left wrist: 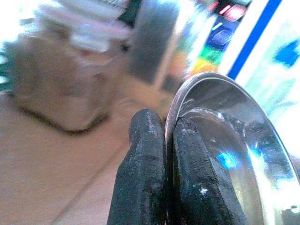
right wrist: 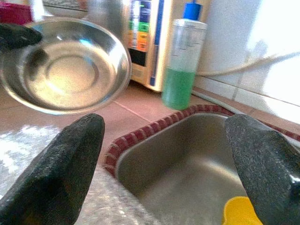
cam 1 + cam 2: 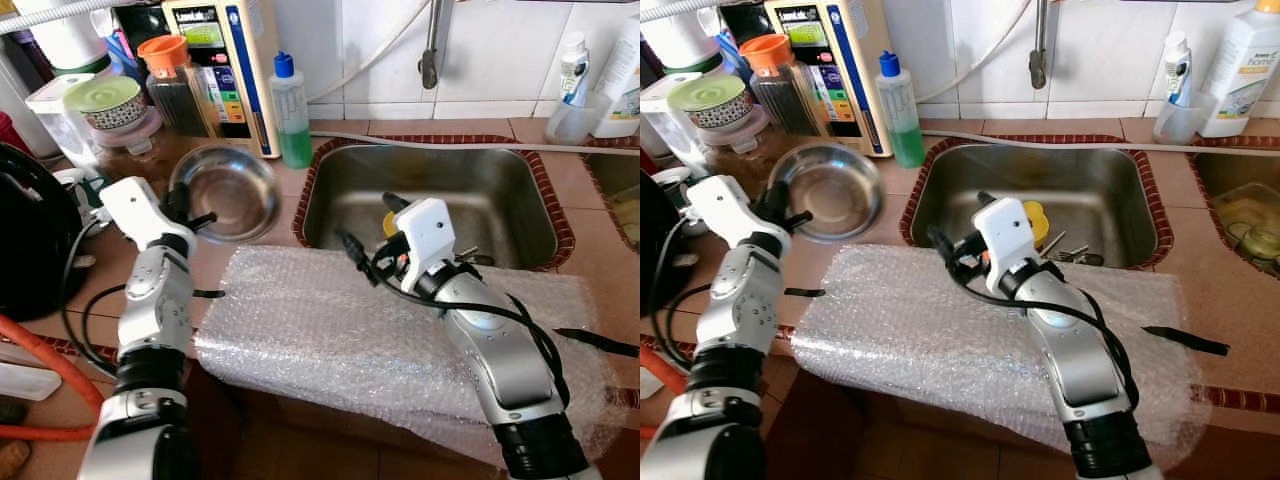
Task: Kitchen organization
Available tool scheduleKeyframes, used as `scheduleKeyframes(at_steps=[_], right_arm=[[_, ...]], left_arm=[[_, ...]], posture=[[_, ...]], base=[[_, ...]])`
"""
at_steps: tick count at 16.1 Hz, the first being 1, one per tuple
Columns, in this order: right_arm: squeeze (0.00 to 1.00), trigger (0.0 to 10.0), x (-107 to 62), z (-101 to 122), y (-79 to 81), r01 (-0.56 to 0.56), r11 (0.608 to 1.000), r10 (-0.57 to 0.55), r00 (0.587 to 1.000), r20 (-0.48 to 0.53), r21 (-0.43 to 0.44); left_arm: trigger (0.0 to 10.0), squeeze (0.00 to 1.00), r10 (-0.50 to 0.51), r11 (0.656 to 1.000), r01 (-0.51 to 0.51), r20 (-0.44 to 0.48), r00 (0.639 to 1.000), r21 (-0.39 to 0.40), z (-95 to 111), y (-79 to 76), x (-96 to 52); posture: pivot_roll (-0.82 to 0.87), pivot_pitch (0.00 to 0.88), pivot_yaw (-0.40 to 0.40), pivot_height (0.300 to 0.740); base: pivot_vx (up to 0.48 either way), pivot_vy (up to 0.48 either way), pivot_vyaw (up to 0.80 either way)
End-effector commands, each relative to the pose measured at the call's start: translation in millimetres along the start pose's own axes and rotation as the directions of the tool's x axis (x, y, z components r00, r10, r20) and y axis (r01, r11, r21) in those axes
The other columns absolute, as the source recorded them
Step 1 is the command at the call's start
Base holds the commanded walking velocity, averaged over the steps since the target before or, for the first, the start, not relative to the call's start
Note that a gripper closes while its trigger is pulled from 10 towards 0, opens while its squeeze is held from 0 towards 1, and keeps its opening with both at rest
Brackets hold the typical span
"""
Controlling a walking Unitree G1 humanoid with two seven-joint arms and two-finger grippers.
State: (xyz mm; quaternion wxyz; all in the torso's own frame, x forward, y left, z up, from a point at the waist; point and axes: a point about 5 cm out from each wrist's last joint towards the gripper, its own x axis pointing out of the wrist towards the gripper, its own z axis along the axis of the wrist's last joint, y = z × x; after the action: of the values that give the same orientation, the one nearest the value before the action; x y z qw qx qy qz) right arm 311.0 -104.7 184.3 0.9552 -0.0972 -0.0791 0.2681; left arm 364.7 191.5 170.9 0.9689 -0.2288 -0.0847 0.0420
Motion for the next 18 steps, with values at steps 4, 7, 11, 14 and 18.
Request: scheduleKeyframes(at_steps=[4, 7, 11, 14, 18], right_arm=[[0.00, 10.0, 12.5, 12, -13.1, 0.080, 0.991, -0.087, 0.994, 0.061, 0.107], [0.00, 10.0, 24.2, 18, -17.6, 0.106, 0.984, -0.118, 0.990, 0.082, 0.144], [0.00, 10.0, 36.7, 21, -18.9, 0.116, 0.977, -0.134, 0.987, 0.089, 0.176], [0.00, 10.0, 45.9, 20, -17.1, 0.128, 0.971, -0.146, 0.986, 0.075, 0.203], [0.00, 4.7, 51.2, 17, -16.1, 0.142, 0.966, -0.154, 0.987, 0.040, 0.214]], left_arm=[[0.0, 0.00, -0.226, 0.974, 0.226, 0.131, 0.965, 0.008, 20, -34.2, -3.6], [0.0, 0.00, -0.298, 0.954, 0.300, 0.111, 0.948, 0.001, 12, -50.9, -9.7], [0.0, 0.00, -0.340, 0.940, 0.342, 0.090, 0.936, -0.007, 2, -61.8, -18.1], [0.0, 0.00, -0.395, 0.918, 0.397, 0.088, 0.914, -0.006, 0, -72.5, -23.3], [0.0, 0.00, -0.446, 0.895, 0.446, 0.080, 0.891, 0.017, -4, -79.9, -31.1]], posture=[[-0.30, 0.047, 0.147, 0.740], [-0.30, 0.045, 0.148, 0.740], [-0.30, 0.043, 0.147, 0.740], [-0.30, 0.044, 0.144, 0.740], [-0.30, 0.044, 0.142, 0.740]], base=[[0.000, 0.000, 0.00], [0.000, 0.000, 0.00], [0.000, 0.000, 0.00], [0.000, 0.000, 0.00], [0.000, 0.000, 0.00]])
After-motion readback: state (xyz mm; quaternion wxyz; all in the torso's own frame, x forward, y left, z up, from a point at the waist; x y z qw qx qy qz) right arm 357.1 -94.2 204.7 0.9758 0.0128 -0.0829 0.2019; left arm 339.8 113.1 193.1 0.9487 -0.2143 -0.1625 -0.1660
